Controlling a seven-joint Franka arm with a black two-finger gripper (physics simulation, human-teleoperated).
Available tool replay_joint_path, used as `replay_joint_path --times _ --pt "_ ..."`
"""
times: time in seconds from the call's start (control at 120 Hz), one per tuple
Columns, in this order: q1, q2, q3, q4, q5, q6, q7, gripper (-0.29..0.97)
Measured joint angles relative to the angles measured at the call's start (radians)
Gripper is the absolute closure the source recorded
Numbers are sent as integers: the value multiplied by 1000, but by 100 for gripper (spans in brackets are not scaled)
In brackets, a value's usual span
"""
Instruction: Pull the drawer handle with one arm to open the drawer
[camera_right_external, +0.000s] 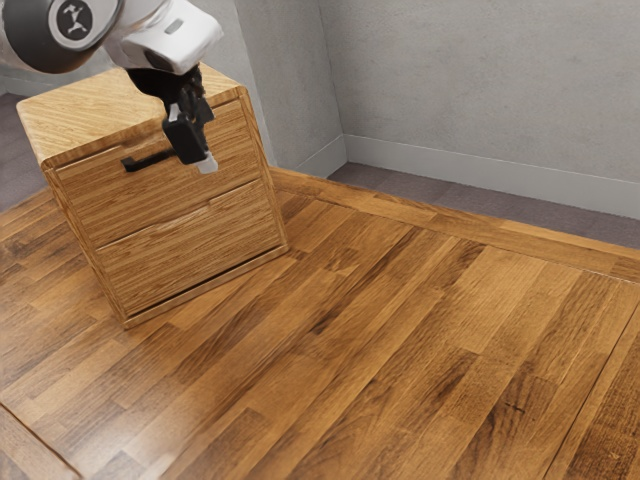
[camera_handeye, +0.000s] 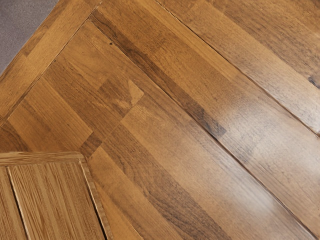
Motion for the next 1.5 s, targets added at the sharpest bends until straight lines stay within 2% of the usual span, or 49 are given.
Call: replay_joint_path --times 0.175,0.3,0.425,0.533,0.825,0.975,1.1,1.35,1.425,1.5 --pt "-112 -4 39 -1 1 10 9 0" --pt "-118 -4 52 -1 3 5 1 0" --pt "-74 -3 57 -2 24 -1 -9 0" --pt "-44 0 96 -6 33 -4 -18 0" --pt "161 3 128 -14 38 -41 -67 0" --pt "205 3 123 -23 40 -49 -88 0" --pt "167 7 121 -35 40 -49 -103 0" --pt "6 23 121 -36 39 -28 -125 0" --pt "13 -12 126 -18 37 -30 -130 0" --pt "-7 33 130 -37 33 -18 -134 0"
